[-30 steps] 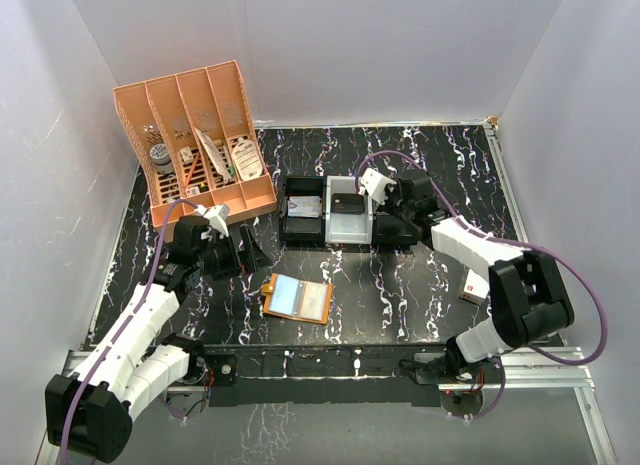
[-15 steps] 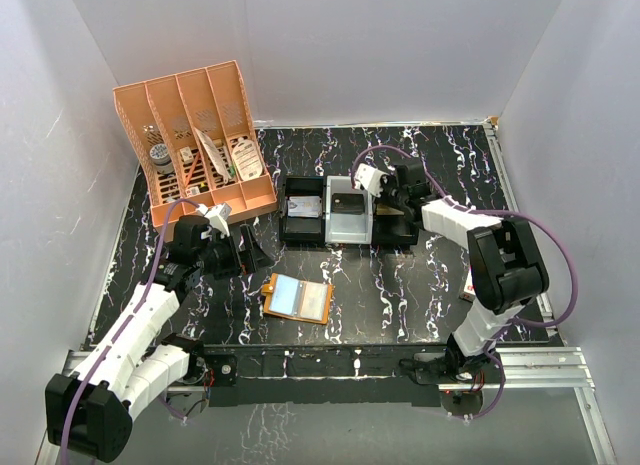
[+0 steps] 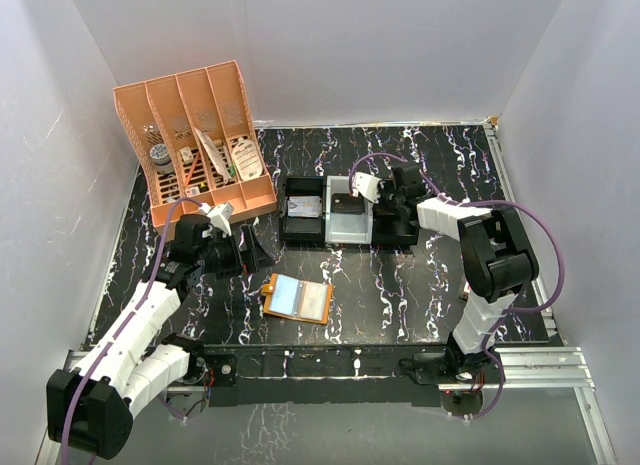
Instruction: Take the credit cards out of the card holder
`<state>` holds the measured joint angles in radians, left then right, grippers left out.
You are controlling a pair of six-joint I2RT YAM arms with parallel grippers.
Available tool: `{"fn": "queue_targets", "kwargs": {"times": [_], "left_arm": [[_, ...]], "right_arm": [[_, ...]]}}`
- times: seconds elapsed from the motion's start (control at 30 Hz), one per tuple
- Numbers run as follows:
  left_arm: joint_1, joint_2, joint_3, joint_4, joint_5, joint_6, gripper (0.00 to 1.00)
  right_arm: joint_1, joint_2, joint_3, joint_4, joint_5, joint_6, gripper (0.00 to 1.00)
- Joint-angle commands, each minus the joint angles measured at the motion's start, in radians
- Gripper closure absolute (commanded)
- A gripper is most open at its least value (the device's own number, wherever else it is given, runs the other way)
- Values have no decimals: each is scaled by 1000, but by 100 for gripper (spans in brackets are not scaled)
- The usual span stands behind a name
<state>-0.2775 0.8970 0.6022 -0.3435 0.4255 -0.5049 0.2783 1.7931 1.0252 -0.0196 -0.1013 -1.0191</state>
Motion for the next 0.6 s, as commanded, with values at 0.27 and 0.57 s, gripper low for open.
{"fn": "queue_targets", "kwargs": {"times": [0.27,0.57], "left_arm": [[4,-7,-3,17,33,3,1],[4,-20,-4,11,32,4,1]], "right_arm": [[-16,12,32,-34,-120,-39,95],[-31,-9,-9,-4,-126,-12,84]]}}
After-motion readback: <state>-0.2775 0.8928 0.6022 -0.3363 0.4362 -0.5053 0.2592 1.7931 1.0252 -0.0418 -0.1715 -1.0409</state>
